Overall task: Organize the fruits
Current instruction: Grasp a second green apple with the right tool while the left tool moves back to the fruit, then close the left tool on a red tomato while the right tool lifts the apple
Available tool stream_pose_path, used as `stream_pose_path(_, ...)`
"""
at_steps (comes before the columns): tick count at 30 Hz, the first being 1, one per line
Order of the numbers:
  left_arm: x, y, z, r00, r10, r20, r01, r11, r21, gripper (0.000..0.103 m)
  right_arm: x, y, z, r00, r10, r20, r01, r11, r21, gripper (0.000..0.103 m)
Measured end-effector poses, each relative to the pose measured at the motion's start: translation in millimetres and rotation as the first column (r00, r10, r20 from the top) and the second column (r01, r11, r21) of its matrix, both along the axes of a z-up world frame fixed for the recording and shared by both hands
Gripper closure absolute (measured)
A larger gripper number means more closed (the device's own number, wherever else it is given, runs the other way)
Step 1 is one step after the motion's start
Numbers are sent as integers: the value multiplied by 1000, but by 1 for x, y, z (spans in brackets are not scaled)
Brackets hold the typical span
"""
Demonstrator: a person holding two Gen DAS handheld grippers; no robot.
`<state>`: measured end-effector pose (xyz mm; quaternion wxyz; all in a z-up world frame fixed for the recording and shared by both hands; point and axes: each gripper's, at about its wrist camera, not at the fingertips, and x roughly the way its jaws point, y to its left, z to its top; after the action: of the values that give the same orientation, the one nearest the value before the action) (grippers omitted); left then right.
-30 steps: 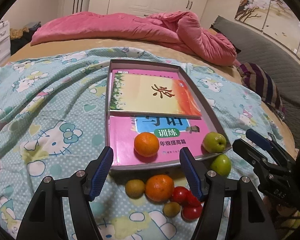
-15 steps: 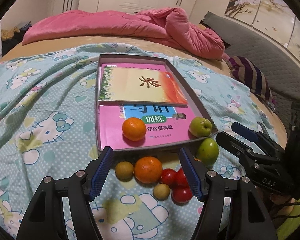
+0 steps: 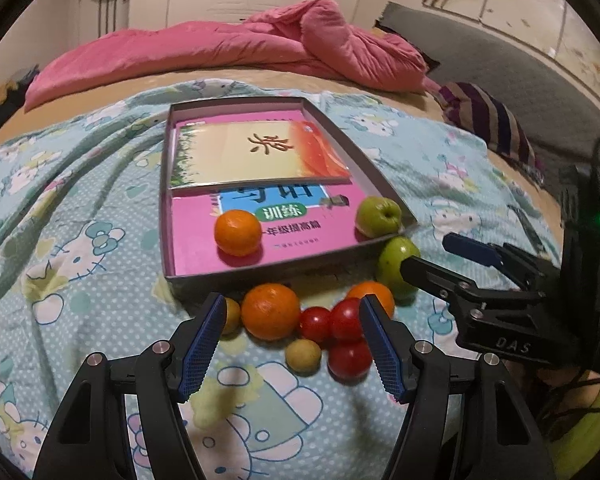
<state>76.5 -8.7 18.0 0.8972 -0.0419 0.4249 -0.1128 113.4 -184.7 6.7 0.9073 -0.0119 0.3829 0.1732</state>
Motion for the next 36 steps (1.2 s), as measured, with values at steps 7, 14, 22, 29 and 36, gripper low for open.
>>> stream_pose_path(7,-3,-14,-5,998,-67,-16,67,998,10,33,-2,-2,-8,999,-18,-33,17,1000,-15,26)
stream_pose_path(14,1,-18,-12,995,-93,-46,93,996,-12,33,4,-11,-15,995,-39,-94,42,999,30,26)
stream_pose_path(22,6,-26,-19,990,-124,-61,124,992,-4,40,18,-20,-26,984,-59,-167,78,991,110,32)
stream_pose_path(29,8,-30,-20,989,-138,-61,138,990,-1,53,26,-11,-31,981,-2,-195,32,988,150,59)
stream_pose_path(36,13,-34,-20,987,-146,-64,146,989,-7,58,30,-6,-35,979,2,-203,28,989,147,59)
